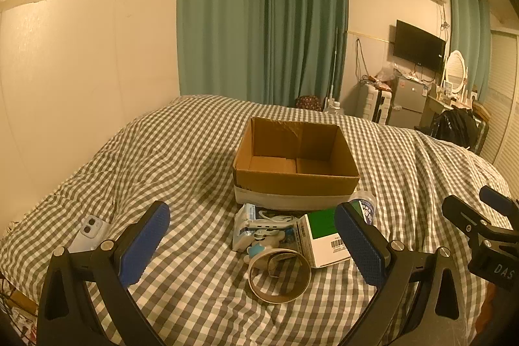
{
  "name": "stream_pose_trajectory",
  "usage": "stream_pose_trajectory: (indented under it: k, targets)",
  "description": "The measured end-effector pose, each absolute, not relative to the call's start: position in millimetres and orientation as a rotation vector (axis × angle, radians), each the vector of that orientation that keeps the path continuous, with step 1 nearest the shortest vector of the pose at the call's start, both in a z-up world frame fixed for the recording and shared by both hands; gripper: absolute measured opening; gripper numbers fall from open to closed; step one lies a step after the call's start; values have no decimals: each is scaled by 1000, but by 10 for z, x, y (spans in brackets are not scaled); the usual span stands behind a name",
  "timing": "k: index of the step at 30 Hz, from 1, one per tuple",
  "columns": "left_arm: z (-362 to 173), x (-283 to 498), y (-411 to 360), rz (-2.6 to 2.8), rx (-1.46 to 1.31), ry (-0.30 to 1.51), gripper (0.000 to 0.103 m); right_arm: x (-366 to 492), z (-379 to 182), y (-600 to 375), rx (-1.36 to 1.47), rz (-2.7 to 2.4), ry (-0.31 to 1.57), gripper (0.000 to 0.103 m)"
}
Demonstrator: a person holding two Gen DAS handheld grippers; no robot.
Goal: Organize objects
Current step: 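Reach the left gripper toward the brown tape roll and grasp it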
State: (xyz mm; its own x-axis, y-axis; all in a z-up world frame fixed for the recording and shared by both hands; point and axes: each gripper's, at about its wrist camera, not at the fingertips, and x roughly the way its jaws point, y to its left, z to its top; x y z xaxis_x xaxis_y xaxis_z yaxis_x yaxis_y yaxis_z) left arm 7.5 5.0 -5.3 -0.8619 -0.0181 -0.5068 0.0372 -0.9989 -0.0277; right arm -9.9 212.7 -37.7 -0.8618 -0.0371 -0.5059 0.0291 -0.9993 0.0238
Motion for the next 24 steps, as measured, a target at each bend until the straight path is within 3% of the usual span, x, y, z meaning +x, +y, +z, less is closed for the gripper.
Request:
stream_pose_trajectory:
  k: [13,24]
  targets:
    - [95,406,38,-3011,777,38,103,177,-151,2058,778,-2999,-19,103]
    - [-127,459,52,-2985,834,33,103,429,-234,2034,797,-2981,-28,103]
